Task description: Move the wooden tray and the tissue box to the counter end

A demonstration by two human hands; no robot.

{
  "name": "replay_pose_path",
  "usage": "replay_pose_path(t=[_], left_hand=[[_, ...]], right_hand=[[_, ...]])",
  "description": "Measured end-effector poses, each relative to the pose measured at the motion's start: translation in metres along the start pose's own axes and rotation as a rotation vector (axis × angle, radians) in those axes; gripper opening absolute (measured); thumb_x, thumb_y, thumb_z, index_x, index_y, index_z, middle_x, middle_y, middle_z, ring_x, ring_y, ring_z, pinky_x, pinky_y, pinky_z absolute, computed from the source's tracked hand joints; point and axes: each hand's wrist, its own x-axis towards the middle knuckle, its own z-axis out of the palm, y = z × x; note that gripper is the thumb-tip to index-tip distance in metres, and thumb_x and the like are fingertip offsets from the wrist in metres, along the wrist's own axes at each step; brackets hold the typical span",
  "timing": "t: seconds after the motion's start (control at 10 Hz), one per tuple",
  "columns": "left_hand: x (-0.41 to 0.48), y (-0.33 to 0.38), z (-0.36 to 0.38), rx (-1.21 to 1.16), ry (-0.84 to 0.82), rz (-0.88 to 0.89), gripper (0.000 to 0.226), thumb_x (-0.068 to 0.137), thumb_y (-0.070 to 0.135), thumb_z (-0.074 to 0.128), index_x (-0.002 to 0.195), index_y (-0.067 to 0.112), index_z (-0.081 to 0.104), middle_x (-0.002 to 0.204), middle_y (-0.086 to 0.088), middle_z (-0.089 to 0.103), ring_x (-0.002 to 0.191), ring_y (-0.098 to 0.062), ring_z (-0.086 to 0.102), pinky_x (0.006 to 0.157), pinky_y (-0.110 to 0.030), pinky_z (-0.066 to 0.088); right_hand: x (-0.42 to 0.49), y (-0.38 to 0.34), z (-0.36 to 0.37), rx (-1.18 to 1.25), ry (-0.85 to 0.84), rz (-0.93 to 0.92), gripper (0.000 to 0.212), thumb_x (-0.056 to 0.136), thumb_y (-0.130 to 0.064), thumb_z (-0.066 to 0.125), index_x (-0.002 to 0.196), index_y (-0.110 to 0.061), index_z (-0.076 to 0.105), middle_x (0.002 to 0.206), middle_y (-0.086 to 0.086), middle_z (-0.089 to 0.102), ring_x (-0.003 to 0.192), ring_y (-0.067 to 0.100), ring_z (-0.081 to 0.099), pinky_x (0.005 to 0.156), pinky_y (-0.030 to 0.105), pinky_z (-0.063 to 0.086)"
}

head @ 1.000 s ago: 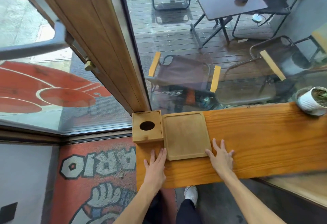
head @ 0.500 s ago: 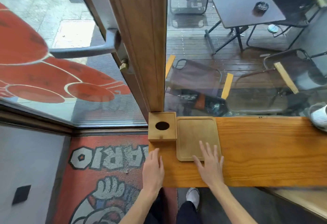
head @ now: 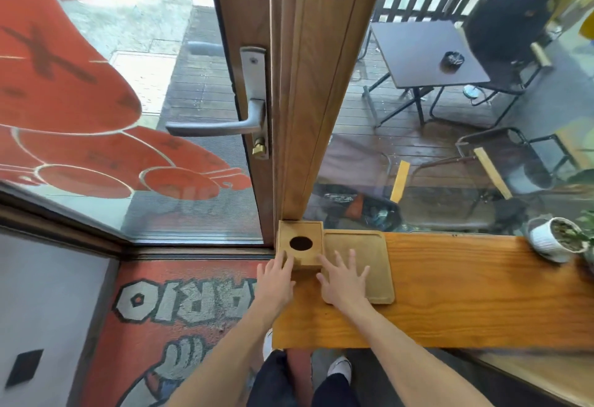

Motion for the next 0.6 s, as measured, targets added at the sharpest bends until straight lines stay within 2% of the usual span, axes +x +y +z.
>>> replay_pose_path(t=[0.2,0.3,0.4,0.5,0.6], left_hand=[[0.009,0.010,-0.018,0.086,-0.133,-0.081,0.068,0.095,0.052,0.051,0.152,0.026,0.027,0.163,-0.004,0.018,0.150,-0.031,0.018,0.121,-0.058,0.008],[0.012,0.015,-0.033,0.139,-0.198,-0.107,0.068,0.091,0.055,0.055,0.149,0.027,0.033,0.159,-0.005,0.025,0.147,-0.032,0.023,0.119,-0.059,0.012],[0.005,0.023,-0.053,0.073,-0.272,-0.152,0.061,0.093,0.053,0.053,0.147,0.027,0.039,0.154,-0.007,0.038,0.145,-0.031,0.029,0.119,-0.057,0.019],[-0.021,0.028,-0.062,-0.073,-0.172,-0.247,0.045,0.096,0.041,0.052,0.134,0.017,0.053,0.137,-0.010,0.057,0.128,-0.029,0.052,0.110,-0.046,0.038],[-0.046,0.033,-0.056,-0.198,-0.027,-0.359,0.029,0.099,0.031,0.051,0.088,0.007,0.062,0.094,-0.012,0.067,0.100,-0.033,0.066,0.083,-0.040,0.051]], right_hand=[[0.000,-0.003,-0.010,-0.092,-0.078,0.002,0.053,0.101,-0.050,0.032,0.152,-0.044,0.018,0.150,0.002,0.047,0.150,0.033,0.018,0.117,0.063,0.008],[0.008,0.005,-0.017,0.020,-0.198,-0.034,0.052,0.101,-0.045,0.035,0.150,-0.049,0.017,0.146,0.001,0.052,0.148,0.033,0.023,0.117,0.061,0.015],[0.024,0.027,-0.040,0.186,-0.399,-0.066,0.051,0.098,-0.052,0.037,0.147,-0.048,0.024,0.149,-0.001,0.047,0.142,0.028,0.037,0.116,0.049,0.029],[0.034,0.063,-0.066,0.168,-0.393,-0.083,0.052,0.098,-0.053,0.037,0.127,-0.019,0.064,0.130,0.005,0.063,0.125,0.028,0.055,0.104,0.039,0.042],[0.032,0.101,-0.078,0.243,-0.332,-0.107,0.053,0.100,-0.045,0.037,0.074,-0.014,0.072,0.081,0.001,0.072,0.088,0.023,0.069,0.082,0.033,0.052]])
